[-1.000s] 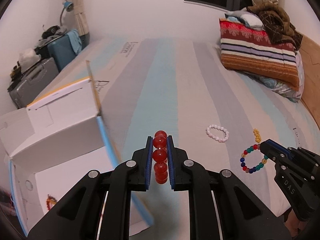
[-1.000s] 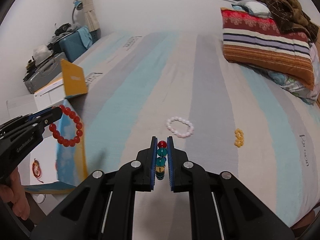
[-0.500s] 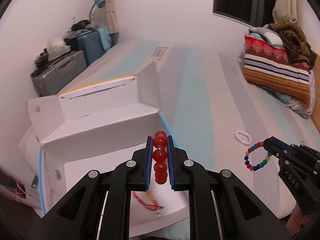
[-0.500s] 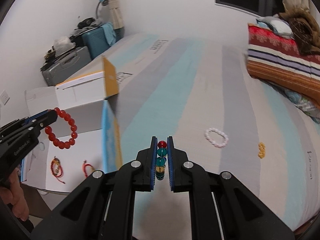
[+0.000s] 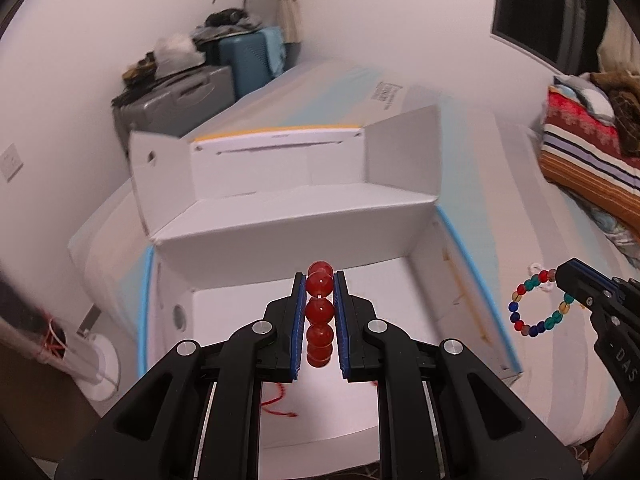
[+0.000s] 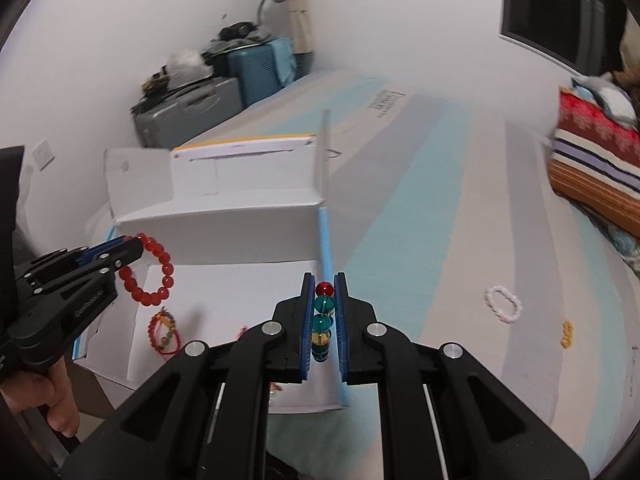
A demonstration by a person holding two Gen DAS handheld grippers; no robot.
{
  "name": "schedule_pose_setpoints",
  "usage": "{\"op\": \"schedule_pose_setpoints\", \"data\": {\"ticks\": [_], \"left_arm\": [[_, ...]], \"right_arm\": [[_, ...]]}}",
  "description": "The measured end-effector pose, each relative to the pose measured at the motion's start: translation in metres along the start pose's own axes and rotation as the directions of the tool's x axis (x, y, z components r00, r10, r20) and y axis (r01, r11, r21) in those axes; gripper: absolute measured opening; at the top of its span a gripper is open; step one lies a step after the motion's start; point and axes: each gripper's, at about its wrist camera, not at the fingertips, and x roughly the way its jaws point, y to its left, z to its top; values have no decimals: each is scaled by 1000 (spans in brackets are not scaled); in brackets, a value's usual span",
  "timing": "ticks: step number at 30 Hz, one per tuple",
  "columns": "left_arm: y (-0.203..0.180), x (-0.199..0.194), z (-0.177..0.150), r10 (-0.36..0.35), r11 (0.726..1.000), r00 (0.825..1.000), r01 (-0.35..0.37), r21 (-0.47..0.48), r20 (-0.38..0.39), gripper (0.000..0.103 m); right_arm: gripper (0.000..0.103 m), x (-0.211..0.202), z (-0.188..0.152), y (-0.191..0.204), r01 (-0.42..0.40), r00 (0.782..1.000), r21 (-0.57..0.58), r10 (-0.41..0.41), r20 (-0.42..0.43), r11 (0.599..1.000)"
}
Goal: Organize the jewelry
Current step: 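Carry the red and multicolour bracelets with both tools over the white box, then lower both bracelets into the box and open both tools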
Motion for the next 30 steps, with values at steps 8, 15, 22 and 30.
{"op": "schedule_pose_setpoints", "data": {"ticks": [8,15,22,30], "left_arm": [[33,20,-16,25,999,999,-26,-22,-46,13],[54,46,-36,35,998,995,-39,-41,-97,13],[63,68,-54,38,998,988,-45,-45,-149,13],[63,78,-59,69,997,984,-75,-35,-165,13]], "right_arm": [[9,26,-7,49,-44,999,-62,42,-35,997],[9,64,-23,74,-70,993,-107,59,-98,992],[9,94,-41,83,-83,986,-115,65,-154,990],[9,114,-50,85,-71,978,-114,47,-203,991]]}}
